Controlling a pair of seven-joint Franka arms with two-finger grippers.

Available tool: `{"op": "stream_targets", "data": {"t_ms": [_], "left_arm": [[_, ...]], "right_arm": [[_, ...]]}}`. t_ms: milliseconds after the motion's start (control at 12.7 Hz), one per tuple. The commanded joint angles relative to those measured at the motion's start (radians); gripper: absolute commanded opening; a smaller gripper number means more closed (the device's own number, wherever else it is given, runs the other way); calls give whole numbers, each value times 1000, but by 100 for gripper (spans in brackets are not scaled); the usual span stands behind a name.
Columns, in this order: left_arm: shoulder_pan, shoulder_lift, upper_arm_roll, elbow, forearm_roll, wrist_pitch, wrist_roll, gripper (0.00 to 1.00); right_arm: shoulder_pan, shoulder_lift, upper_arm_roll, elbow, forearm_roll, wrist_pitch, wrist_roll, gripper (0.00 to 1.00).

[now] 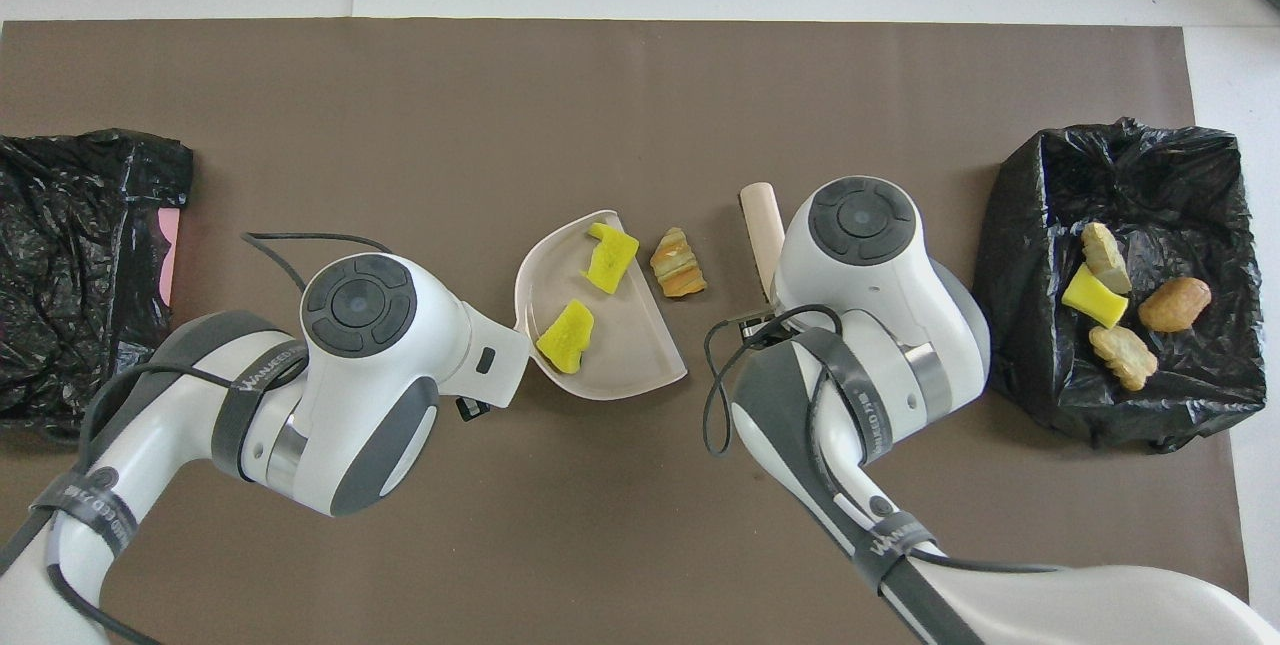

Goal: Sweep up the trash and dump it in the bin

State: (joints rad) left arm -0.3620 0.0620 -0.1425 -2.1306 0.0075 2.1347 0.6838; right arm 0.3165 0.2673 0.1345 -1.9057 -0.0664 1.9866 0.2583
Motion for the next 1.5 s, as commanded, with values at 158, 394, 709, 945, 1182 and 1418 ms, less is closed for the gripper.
{"op": "stream_targets", "data": {"t_ms": [158, 394, 709, 945, 1182, 1418], "left_arm": [[-9, -31, 11, -38, -3, 27, -24, 0], [-9, -33, 11, -38, -3, 25, -23, 0], [0, -31, 17, -8, -4, 17, -24, 0], [72, -102, 18, 6, -4, 7, -20, 0], [173, -174, 20, 29, -6, -97, -20, 0], [311, -206, 23, 102, -6, -208, -12, 0]], "right_arm": [[49, -5, 108, -12, 68, -20, -54, 0], [41, -11, 134, -9, 174, -72, -129, 0], [-42, -46, 132, 13, 168, -118, -149, 0], [-118, -120, 129, 14, 160, -192, -152, 0], [-102, -166, 129, 1, 157, -223, -23, 0], [-5, -218, 134, -85, 162, -131, 174, 0]]}}
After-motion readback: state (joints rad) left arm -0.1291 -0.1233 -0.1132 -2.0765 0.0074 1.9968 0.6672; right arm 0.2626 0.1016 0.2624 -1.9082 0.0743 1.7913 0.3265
